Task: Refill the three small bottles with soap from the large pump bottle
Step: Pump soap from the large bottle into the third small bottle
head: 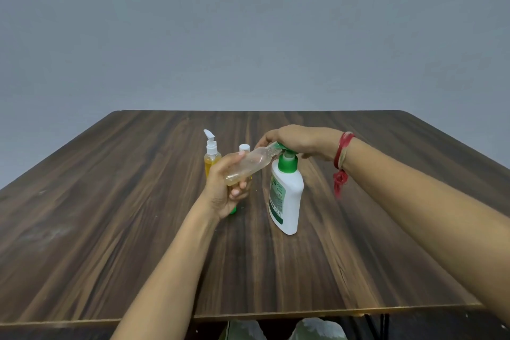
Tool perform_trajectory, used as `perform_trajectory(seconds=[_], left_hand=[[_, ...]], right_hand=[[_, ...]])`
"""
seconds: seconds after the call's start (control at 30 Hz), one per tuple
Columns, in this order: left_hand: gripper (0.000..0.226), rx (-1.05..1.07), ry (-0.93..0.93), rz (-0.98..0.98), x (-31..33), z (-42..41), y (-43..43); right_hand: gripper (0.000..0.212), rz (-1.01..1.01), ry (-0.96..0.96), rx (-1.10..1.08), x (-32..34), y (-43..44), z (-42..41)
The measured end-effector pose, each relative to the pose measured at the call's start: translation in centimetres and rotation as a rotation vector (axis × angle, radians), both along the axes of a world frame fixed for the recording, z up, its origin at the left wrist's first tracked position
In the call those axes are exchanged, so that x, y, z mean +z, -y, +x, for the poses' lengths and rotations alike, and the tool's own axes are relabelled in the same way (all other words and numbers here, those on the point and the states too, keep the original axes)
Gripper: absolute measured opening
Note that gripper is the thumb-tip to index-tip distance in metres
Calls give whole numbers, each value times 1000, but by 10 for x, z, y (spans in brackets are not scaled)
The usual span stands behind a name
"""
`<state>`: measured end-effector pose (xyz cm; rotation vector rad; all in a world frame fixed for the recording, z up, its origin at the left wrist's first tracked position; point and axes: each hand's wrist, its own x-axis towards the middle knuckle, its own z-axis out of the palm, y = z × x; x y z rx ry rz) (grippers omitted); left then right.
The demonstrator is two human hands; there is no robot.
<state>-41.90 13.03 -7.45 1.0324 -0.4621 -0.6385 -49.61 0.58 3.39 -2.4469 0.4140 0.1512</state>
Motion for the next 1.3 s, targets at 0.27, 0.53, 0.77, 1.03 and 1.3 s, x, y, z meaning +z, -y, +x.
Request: perform_trajectory(seconds=[0.27, 0.53, 0.77, 1.03, 1.3], left_hand=[[25, -12, 26, -8, -3, 1, 2], [30, -17, 37, -7, -7, 4, 0], [23, -30, 43, -9, -5, 2, -1], [24, -82, 45, -17, -7, 4, -2], [25, -78, 44, -54, -9, 2, 0]], right_hand=[[39, -9, -17, 13, 3, -3, -5], [38, -2, -17, 13, 2, -1, -2], [38, -34, -39, 26, 4, -4, -3], [38, -21, -39, 22, 2, 1, 0], [30, 46, -62, -9, -7, 6, 4]])
